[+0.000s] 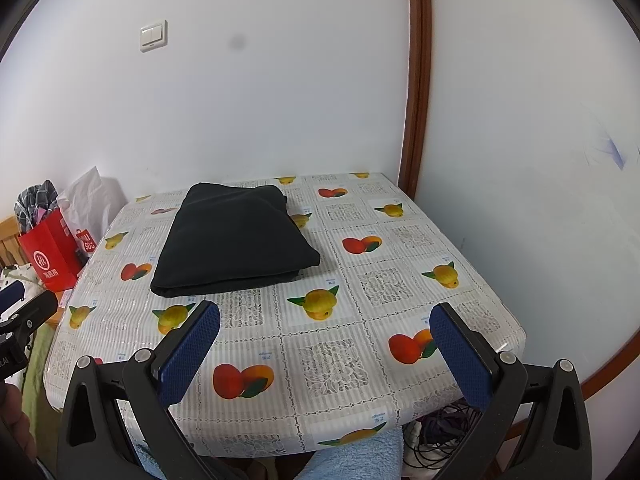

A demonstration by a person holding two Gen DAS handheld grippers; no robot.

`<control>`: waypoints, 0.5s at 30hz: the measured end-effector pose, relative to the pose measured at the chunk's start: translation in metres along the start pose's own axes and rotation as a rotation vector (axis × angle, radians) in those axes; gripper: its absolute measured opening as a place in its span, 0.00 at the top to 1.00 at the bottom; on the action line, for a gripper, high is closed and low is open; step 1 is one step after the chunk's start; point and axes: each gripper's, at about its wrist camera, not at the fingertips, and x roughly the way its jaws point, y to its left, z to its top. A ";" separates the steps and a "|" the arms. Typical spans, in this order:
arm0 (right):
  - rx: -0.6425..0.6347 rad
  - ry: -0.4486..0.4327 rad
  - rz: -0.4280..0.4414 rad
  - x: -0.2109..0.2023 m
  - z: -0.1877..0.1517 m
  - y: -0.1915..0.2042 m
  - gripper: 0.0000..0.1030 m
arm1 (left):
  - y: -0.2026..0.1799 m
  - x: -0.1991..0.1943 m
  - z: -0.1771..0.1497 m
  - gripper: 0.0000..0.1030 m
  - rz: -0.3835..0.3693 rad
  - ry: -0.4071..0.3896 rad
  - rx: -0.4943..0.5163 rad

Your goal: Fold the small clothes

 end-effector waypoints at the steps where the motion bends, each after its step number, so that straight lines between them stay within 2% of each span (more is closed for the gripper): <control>1: -0.001 0.000 0.000 0.000 0.000 0.000 0.00 | 0.000 0.000 0.000 0.00 0.000 0.000 0.001; 15: -0.010 -0.007 0.003 0.002 -0.001 0.005 0.00 | -0.001 0.003 0.003 0.00 0.012 0.001 -0.013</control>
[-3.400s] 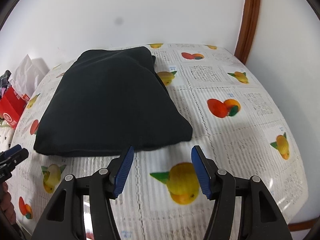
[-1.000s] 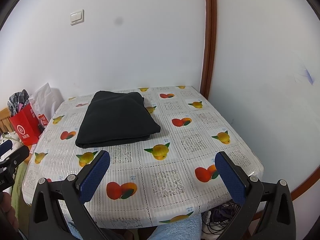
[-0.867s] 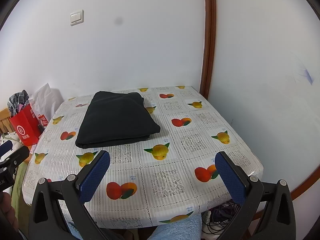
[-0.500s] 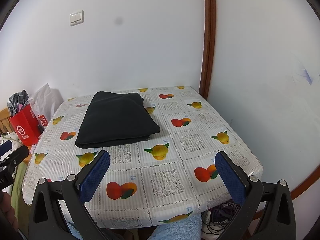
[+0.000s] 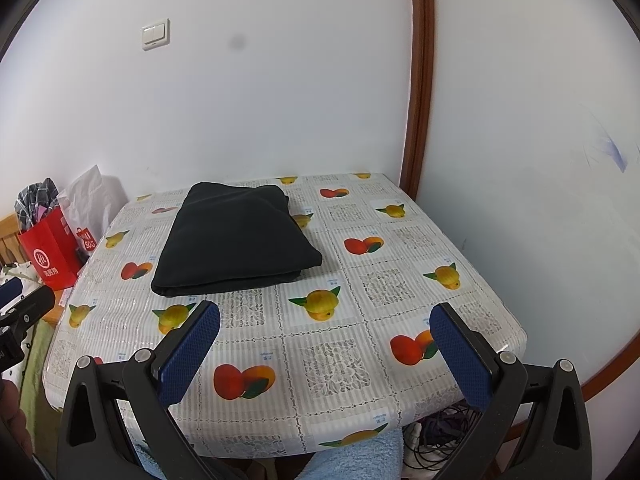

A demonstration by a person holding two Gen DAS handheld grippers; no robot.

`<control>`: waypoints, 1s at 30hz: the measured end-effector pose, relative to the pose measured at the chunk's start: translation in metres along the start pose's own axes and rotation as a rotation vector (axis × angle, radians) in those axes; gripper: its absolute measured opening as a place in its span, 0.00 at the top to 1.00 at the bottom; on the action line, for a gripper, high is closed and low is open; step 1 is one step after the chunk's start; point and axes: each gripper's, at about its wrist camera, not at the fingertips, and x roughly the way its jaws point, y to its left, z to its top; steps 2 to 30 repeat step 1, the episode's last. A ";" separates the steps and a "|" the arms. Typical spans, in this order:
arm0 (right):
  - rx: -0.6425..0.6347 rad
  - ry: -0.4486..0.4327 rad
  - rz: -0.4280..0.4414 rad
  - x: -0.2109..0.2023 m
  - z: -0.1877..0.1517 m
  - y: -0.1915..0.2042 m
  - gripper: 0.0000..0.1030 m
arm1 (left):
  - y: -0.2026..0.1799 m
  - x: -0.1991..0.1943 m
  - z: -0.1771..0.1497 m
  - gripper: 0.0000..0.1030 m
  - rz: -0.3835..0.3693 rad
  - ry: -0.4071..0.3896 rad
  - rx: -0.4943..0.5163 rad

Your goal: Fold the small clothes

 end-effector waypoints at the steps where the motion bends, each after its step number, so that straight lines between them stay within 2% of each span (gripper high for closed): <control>1: 0.000 -0.001 0.002 0.001 0.000 0.001 0.00 | -0.001 0.001 0.000 0.00 0.004 -0.002 0.003; 30: 0.000 -0.001 0.002 0.001 0.000 0.001 0.00 | -0.001 0.001 0.000 0.00 0.004 -0.002 0.003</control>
